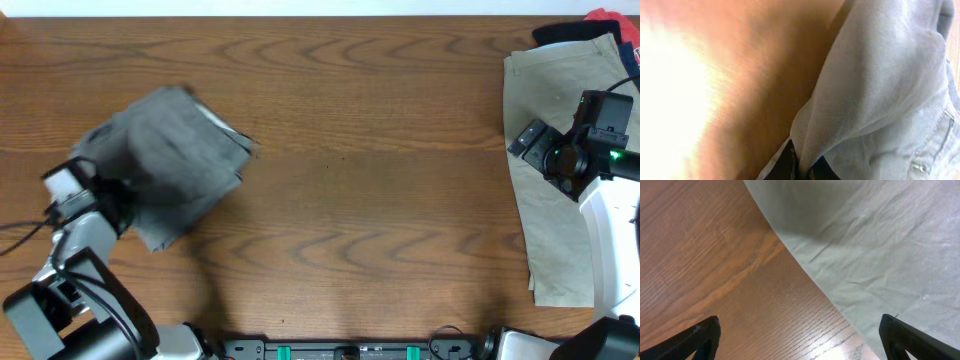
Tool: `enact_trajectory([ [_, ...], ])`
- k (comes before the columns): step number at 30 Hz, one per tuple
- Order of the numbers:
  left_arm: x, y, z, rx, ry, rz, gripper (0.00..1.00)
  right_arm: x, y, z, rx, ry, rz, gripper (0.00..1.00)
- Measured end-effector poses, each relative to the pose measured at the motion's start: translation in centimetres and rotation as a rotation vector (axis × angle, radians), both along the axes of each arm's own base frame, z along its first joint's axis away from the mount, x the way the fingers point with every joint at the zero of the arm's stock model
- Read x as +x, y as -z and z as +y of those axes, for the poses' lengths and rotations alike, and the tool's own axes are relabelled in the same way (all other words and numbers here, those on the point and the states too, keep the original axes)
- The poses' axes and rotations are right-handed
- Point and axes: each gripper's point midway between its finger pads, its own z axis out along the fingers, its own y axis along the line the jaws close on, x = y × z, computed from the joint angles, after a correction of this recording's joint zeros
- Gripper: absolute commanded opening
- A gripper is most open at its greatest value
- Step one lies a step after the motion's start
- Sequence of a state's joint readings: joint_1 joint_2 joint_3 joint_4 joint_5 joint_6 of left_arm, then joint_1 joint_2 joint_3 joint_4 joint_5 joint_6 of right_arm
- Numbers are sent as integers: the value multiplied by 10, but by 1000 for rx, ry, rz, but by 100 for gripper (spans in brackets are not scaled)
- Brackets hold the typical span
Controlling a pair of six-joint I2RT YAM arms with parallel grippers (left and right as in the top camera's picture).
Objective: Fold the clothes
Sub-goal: 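Drag the folded grey shorts up-left toward the table's top-left corner, then pull the shorts further up to the top-left edge with the left gripper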
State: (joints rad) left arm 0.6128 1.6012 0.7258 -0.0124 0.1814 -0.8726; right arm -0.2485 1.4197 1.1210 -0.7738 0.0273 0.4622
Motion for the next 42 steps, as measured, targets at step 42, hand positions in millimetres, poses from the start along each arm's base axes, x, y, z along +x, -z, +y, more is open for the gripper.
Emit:
enact_trajectory([
  [42,78,24,-64,-246,-91,-231,6,0,0,0,0,0,0,99],
])
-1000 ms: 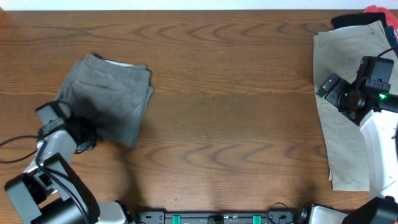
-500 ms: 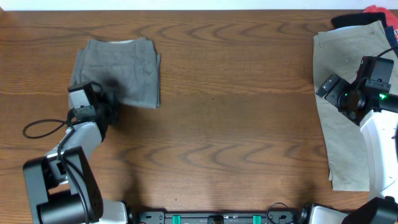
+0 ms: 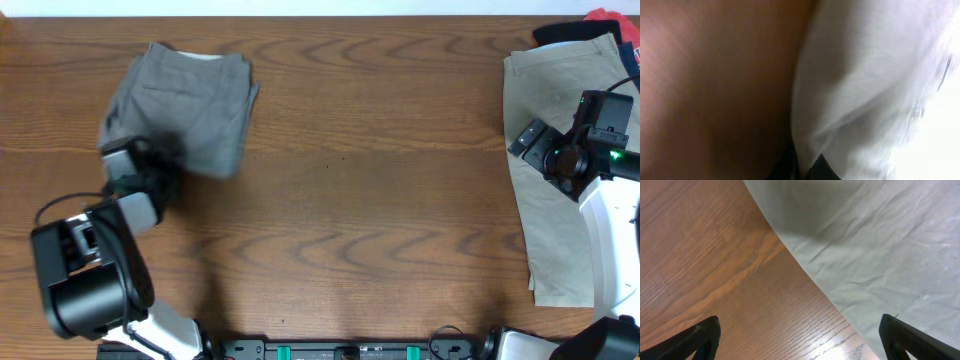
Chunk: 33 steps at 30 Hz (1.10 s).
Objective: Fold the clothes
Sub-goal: 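Pull the shorts further up to the top-left edge with the left gripper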
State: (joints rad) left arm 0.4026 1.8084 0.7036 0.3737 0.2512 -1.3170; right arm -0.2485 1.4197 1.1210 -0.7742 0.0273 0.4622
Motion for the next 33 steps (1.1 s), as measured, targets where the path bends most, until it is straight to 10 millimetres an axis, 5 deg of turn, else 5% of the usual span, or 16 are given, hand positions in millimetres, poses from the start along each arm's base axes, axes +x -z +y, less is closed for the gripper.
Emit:
enact_trajectory([
  [6,-36,3,65,-41,-138,25,6,0,0,0,0,0,0,99],
  [14,-71,4,94,-103,-215,73,6,0,0,0,0,0,0,99],
  [22,-56,1,81,-43,-152,73,6,0,0,0,0,0,0,99],
  [33,9,-2,-2,96,22,10,6,0,0,0,0,0,0,99],
])
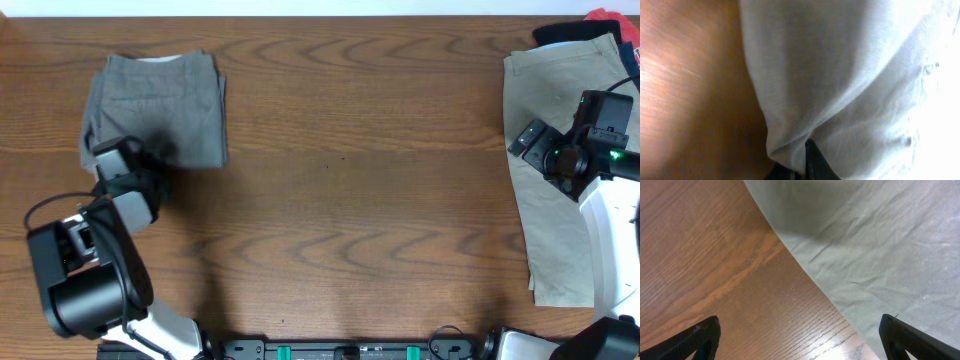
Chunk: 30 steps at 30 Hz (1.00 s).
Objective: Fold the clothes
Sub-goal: 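Pull the shorts further up to the top-left edge with the left gripper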
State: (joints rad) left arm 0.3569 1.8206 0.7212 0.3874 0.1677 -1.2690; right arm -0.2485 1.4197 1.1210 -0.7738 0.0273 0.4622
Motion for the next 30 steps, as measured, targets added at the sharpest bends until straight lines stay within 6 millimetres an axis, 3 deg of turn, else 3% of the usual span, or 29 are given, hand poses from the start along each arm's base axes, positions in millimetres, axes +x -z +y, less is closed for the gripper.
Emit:
enact_trajectory([
  [5,18,3,-6,48,-2,-38,6,0,0,0,0,0,0,99],
  [17,86,1,9,115,74,-71,6,0,0,0,0,0,0,99],
  [30,93,0,18,243,149,-24,6,0,0,0,0,0,0,99],
])
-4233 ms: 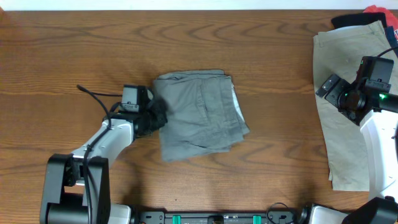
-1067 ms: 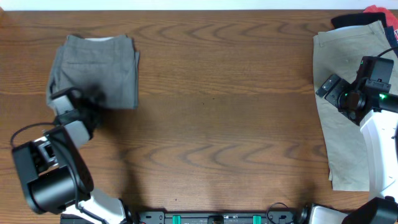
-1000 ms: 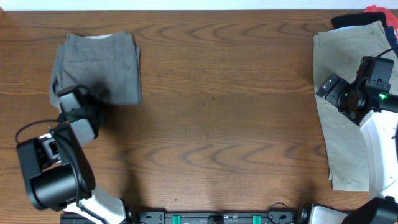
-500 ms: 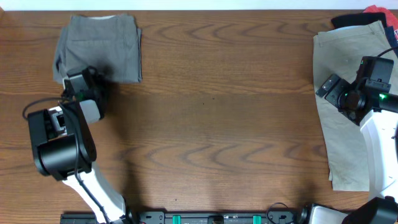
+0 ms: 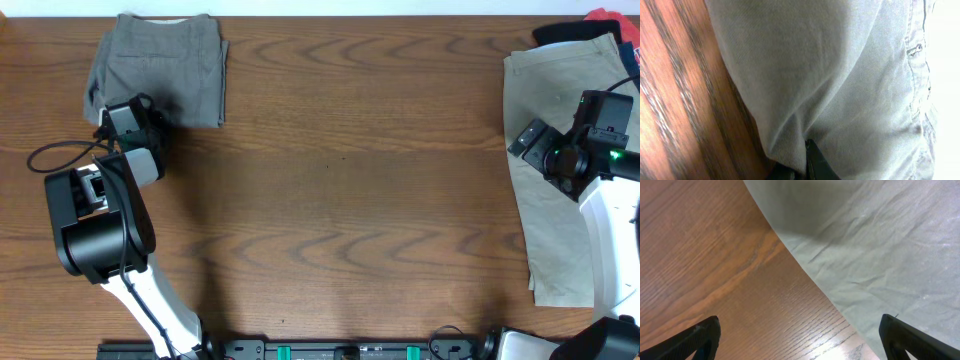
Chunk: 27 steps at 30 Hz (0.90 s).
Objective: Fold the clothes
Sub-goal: 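Pull the shorts further up to the top-left edge with the left gripper, then adjust the shorts' position and open the left gripper to release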
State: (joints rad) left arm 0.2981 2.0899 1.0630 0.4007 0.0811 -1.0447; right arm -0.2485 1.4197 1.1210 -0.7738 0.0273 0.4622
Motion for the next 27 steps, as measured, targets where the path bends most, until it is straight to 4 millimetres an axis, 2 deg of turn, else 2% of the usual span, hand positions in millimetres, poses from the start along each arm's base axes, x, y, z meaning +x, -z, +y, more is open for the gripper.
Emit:
enact_trajectory([
  [13,6,0,13,63,-11,-18,6,0,0,0,0,0,0,99],
  [22,9,-1,9,35,-50,-34,6,0,0,0,0,0,0,99],
  [27,16,-1,0,22,-52,-55,6,0,0,0,0,0,0,99],
])
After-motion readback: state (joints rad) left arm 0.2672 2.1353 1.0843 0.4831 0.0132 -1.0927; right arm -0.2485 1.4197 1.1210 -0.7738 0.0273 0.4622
